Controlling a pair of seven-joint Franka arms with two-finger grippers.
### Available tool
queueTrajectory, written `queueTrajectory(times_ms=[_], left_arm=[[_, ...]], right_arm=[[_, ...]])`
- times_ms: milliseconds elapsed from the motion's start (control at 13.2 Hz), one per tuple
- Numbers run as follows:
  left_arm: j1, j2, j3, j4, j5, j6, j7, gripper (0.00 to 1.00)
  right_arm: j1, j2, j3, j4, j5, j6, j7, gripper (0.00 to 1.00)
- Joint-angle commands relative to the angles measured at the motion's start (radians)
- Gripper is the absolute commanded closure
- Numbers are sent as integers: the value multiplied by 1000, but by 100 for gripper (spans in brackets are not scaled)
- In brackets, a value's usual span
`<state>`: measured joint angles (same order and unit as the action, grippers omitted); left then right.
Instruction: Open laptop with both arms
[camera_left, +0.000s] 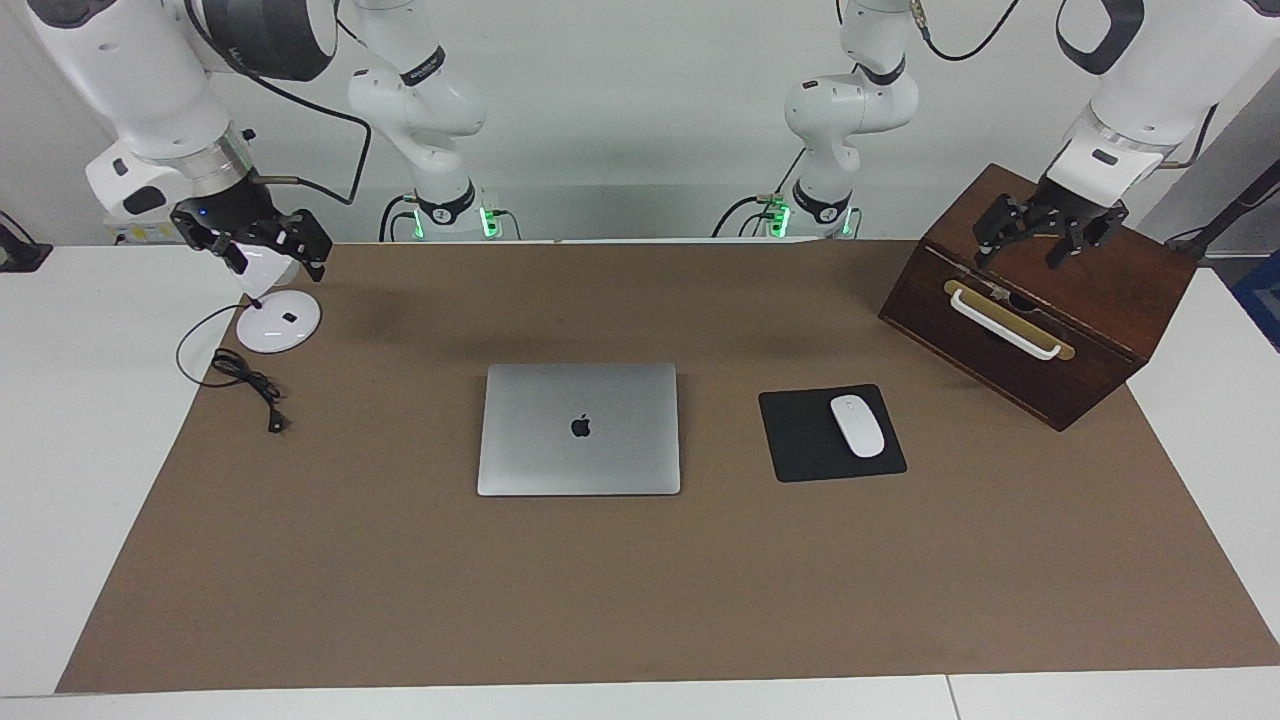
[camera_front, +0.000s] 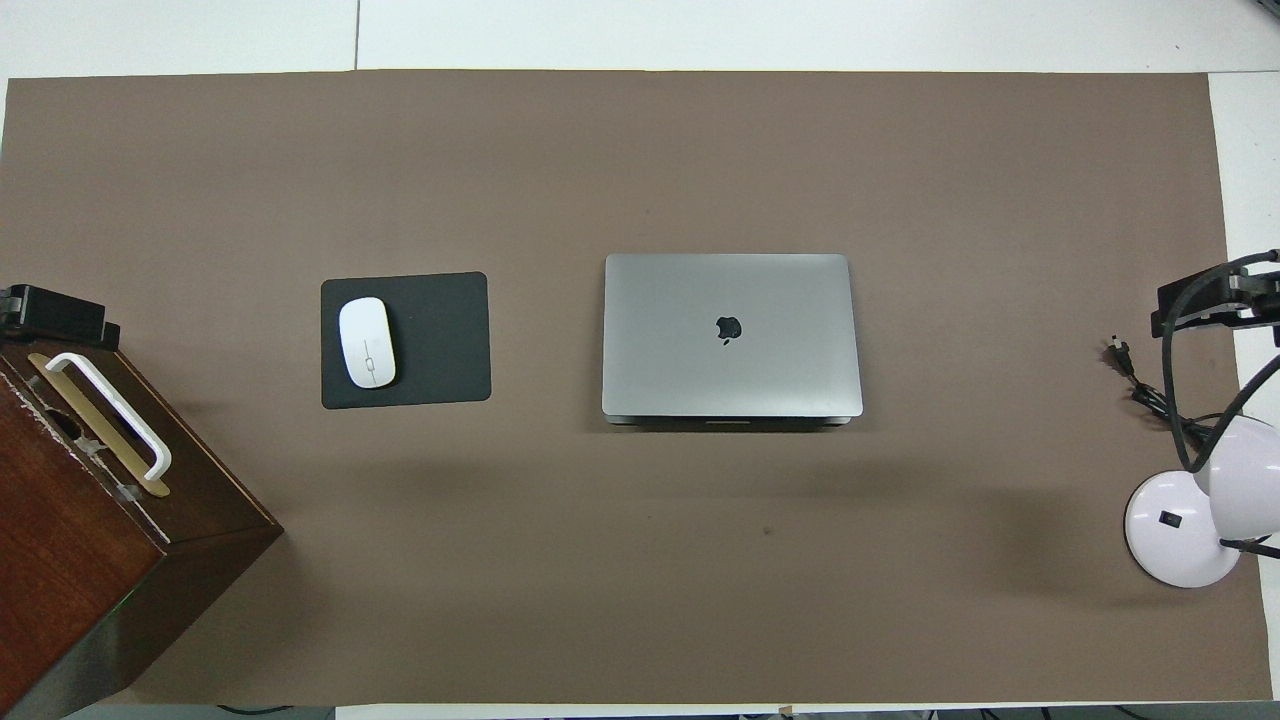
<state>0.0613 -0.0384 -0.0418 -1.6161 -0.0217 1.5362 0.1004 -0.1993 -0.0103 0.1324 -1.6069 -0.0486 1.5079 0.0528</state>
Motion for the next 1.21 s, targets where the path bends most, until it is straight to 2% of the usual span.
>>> queueTrajectory(times_ms=[0,302,529,831,982,1133], left_arm=[[15,5,-10,13,2,4,-8,0],[17,3,-10,10,3,4,-7,0],[20,3,-10,8,6,21,-11,0],[15,2,-12,-4,9,36,-85,0],[12,-3,-13,-10,8,33,-85,0],[9,-6,-13,-18,5,38,-88,0]], right_arm=[[-9,-13,9,-8,-5,-6,16,0],[-8,-13,7,-16,-5,-2,18,0],[21,-17,4,-65,-2,66,21,0],[95,-59,-42,-198,70,201,119,0],[174,-69,-120,-255,120,257,136,0],[301,-69,-221,-298,157,317,192,0]])
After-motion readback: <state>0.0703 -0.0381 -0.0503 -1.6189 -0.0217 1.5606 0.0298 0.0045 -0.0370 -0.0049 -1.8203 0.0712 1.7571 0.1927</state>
